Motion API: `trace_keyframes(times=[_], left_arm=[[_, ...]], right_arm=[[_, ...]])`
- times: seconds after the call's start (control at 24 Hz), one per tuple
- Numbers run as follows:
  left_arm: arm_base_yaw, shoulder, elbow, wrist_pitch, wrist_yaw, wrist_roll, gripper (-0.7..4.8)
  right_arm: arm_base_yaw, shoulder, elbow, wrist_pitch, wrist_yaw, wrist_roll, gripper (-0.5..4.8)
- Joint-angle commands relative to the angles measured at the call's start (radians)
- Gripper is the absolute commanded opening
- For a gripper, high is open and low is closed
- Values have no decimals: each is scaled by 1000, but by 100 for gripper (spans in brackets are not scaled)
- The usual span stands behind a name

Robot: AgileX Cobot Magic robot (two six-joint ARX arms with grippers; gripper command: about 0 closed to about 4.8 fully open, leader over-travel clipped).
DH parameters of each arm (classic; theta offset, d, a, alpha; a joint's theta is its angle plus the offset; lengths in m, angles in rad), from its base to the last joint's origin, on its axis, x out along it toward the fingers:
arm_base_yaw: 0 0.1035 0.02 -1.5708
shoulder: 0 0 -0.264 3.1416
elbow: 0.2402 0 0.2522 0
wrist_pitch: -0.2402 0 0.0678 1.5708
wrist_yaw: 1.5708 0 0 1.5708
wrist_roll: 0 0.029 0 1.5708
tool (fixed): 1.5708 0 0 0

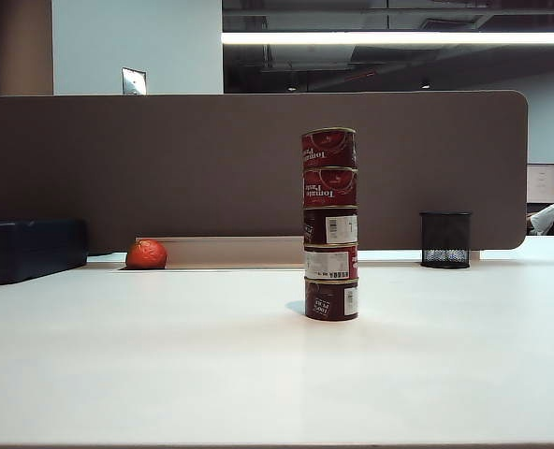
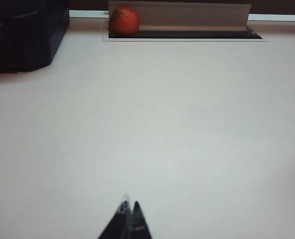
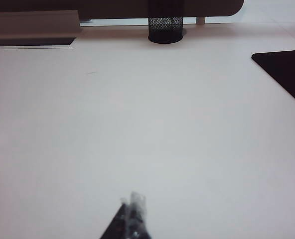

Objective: Take a can of tomato sauce from the stacked ones and place it on the table.

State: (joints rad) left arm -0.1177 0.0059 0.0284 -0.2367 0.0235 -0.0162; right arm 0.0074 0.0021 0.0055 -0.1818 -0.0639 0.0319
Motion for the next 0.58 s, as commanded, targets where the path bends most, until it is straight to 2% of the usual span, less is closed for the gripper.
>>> trace_keyframes(times=[0.04, 0.58], left_arm=[[1, 0, 2, 0, 3, 1, -6], [1, 0, 2, 11, 4, 1, -6]], right_arm=[[1, 0, 1, 6, -2, 1, -8], [1, 0, 1, 6, -2, 1, -8]])
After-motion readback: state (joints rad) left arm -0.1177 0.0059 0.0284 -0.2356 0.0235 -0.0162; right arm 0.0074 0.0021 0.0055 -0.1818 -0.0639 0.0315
